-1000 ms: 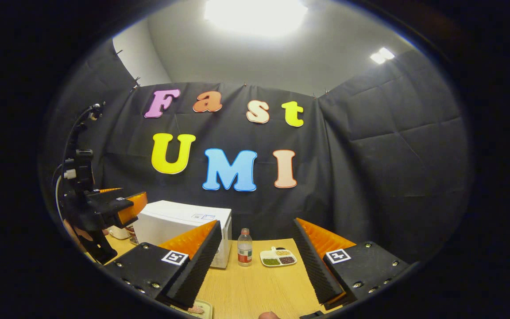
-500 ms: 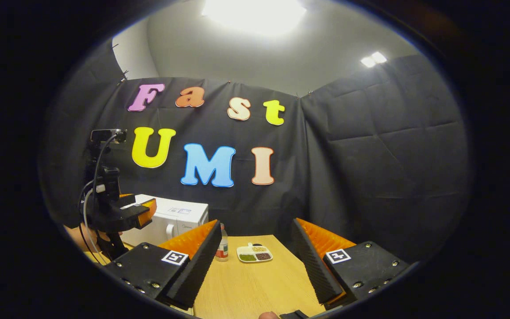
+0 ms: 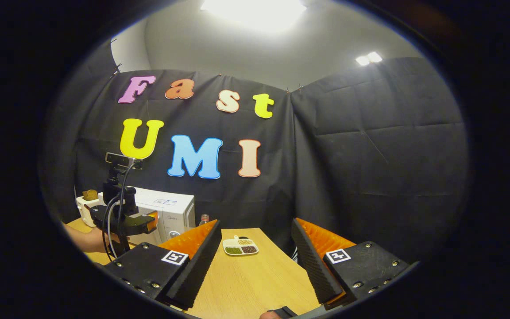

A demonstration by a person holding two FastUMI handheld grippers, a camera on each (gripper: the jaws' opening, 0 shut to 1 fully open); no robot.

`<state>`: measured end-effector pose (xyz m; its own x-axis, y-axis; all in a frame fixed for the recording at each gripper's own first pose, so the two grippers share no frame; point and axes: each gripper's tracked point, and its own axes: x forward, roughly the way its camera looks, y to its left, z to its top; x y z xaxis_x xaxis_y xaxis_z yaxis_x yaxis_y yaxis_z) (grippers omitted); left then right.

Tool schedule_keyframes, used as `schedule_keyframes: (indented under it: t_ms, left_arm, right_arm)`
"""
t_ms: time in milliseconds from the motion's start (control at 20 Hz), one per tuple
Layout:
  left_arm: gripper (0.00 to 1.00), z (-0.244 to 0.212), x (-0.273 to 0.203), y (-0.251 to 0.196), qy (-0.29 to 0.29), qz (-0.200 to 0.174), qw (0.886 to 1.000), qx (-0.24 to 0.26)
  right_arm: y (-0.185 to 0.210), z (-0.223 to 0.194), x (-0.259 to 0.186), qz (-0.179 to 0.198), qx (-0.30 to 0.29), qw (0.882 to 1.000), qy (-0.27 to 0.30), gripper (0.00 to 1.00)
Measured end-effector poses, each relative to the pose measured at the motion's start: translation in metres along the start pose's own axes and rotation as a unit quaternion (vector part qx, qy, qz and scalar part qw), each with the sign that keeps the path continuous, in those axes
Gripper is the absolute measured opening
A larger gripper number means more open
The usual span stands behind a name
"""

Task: Open the microwave oven with the left hand, put the food in, and close the microwave oven.

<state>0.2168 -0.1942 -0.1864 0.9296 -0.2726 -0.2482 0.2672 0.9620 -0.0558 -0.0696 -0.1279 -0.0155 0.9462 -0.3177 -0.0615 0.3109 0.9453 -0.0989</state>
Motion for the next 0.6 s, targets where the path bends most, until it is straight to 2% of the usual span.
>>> schedule_keyframes:
  t_ms: [150, 300, 400, 550, 600]
  left_arm:
    - [0.94, -0.032, 0.017, 0.0, 0.042, 0.007, 0.999, -0.006]
    - [0.98, -0.05, 0.032, -0.002, 0.067, 0.011, 0.998, -0.004]
    - [0.94, -0.056, 0.04, -0.004, 0.078, 0.01, 0.997, 0.002]
    - [0.81, -0.06, 0.047, -0.007, 0.08, 0.015, 0.996, 0.018]
    - [0.7, -0.061, 0.049, -0.009, 0.081, 0.015, 0.996, 0.021]
  right_arm:
    - [-0.004, -0.002, -0.003, -0.007, -0.004, 1.0, 0.005, 0.97]
    - [-0.009, -0.007, -0.005, -0.016, -0.009, 1.0, 0.012, 0.97]
    - [-0.013, -0.009, -0.007, -0.022, -0.011, 1.0, 0.016, 0.97]
    - [-0.017, -0.008, -0.01, -0.029, -0.012, 0.999, 0.017, 0.95]
    - [-0.018, -0.008, -0.011, -0.03, -0.013, 0.999, 0.016, 0.97]
